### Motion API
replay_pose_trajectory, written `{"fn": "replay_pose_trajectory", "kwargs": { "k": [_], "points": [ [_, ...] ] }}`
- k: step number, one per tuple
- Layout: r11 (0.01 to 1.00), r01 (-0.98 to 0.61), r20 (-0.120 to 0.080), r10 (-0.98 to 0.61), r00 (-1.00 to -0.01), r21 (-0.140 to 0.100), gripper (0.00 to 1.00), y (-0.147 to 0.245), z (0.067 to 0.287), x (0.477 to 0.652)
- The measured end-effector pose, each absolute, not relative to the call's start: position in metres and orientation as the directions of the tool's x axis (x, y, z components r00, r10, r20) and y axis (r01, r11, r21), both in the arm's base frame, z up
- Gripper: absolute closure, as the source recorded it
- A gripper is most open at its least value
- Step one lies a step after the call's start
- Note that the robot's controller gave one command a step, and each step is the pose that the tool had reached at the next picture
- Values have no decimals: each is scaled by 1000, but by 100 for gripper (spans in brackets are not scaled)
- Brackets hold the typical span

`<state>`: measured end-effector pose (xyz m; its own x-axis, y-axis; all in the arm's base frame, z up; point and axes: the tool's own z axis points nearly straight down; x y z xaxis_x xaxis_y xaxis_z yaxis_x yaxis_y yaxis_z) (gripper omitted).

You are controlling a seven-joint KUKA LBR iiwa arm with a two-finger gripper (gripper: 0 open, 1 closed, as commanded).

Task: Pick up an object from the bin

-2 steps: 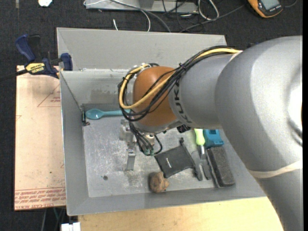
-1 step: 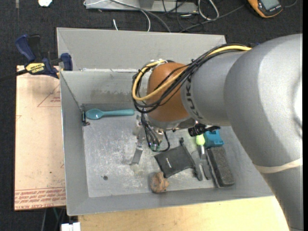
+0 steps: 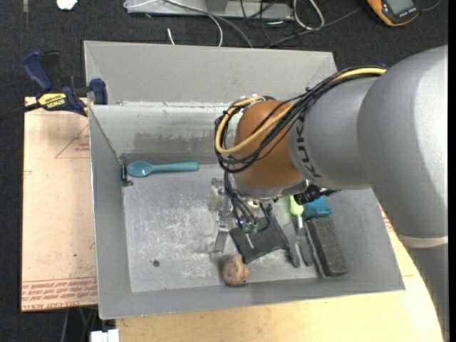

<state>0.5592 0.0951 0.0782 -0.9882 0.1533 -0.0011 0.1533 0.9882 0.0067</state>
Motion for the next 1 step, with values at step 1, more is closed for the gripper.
{"fn": "replay_pose_trajectory", "kwargs": {
  "k": [1],
  "points": [
    [980, 201, -4, 201, -980, 8, 0, 83, 108, 563]
  ]
}}
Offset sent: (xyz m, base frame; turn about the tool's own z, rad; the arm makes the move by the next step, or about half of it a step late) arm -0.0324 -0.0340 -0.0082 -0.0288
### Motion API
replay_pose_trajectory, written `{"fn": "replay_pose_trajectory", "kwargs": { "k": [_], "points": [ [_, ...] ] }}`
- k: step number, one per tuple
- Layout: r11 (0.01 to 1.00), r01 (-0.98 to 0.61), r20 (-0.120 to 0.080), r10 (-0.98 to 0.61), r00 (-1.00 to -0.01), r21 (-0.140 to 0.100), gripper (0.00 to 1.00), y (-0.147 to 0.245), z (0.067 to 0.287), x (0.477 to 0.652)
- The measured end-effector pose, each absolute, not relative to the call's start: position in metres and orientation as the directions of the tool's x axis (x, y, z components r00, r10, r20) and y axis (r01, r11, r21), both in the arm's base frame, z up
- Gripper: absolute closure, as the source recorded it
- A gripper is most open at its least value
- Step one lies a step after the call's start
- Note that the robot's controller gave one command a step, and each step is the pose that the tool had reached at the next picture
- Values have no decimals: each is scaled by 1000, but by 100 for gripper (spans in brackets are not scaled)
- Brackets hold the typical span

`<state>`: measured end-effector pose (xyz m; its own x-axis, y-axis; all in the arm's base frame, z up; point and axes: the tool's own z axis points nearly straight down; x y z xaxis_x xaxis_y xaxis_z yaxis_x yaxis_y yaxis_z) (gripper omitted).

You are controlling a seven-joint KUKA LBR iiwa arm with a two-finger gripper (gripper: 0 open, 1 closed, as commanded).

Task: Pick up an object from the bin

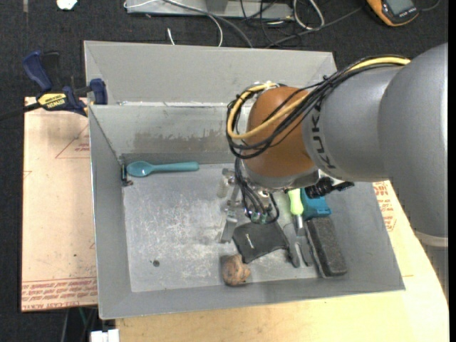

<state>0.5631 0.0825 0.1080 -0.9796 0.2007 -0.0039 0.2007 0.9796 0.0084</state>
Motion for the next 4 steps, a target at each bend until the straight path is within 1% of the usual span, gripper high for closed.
{"fn": "replay_pose_trajectory", "kwargs": {
  "k": [1, 2, 3, 4],
  "points": [
    [910, 414, 0, 414, -910, 7, 0, 73, 94, 547],
    [948, 319, -13, 319, -948, 13, 0, 33, 76, 531],
    [923, 385, -2, 385, -923, 10, 0, 17, 112, 511],
    [951, 308, -11, 308, -951, 13, 0, 8, 83, 510]
  ]
}}
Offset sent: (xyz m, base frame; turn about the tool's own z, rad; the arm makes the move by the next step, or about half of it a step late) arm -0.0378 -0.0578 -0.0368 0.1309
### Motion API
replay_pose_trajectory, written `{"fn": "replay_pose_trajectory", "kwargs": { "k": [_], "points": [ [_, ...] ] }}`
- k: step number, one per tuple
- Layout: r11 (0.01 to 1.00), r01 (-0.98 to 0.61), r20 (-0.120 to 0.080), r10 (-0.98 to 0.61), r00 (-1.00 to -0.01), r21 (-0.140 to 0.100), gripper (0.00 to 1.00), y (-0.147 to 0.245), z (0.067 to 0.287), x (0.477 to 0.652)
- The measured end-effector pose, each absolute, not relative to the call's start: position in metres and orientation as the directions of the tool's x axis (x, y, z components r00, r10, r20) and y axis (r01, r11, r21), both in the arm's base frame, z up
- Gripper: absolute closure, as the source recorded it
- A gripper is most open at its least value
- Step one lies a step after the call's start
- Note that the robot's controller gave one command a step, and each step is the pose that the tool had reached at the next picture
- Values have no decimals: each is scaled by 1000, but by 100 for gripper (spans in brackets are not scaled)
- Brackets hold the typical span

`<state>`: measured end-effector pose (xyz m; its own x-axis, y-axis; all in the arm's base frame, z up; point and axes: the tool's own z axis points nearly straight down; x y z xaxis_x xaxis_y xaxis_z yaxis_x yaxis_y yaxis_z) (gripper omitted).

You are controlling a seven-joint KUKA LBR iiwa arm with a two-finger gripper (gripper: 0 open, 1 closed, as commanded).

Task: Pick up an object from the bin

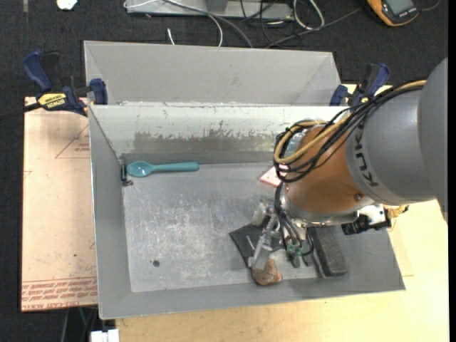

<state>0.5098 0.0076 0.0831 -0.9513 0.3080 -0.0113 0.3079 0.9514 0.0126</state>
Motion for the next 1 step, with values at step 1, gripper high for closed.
{"fn": "replay_pose_trajectory", "kwargs": {
  "k": [1],
  "points": [
    [978, 208, -5, 208, -978, 9, 0, 13, 119, 524]
  ]
}}
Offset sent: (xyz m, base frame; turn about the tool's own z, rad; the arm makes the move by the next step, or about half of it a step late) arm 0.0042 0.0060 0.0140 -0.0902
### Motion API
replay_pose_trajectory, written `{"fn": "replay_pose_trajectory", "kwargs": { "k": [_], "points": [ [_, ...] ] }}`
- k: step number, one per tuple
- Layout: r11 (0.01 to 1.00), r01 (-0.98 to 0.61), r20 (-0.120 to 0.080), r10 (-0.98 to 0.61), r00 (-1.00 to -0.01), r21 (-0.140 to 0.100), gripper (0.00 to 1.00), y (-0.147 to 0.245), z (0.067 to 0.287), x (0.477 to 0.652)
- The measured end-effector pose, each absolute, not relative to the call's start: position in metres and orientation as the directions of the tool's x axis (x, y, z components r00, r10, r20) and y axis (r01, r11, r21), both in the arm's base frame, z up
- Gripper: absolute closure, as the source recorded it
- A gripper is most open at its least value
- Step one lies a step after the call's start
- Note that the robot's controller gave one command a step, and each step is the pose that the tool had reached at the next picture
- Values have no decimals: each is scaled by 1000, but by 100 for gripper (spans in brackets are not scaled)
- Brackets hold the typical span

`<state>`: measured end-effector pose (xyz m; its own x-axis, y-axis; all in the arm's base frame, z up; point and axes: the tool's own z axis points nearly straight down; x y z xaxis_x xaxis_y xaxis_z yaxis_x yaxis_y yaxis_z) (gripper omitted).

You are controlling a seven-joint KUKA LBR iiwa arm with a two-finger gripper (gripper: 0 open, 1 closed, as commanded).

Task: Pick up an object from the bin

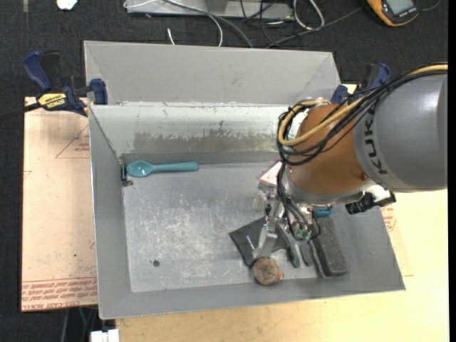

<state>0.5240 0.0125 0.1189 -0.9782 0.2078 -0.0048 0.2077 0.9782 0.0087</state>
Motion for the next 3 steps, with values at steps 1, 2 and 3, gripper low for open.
{"fn": "replay_pose_trajectory", "kwargs": {
  "k": [1, 2, 3],
  "points": [
    [982, 190, -12, 190, -982, 11, 0, 13, 139, 525],
    [998, 59, -14, 59, -998, 9, 0, 11, 128, 518],
    [995, -94, -15, -94, -995, 9, 0, 7, 106, 506]
  ]
}}
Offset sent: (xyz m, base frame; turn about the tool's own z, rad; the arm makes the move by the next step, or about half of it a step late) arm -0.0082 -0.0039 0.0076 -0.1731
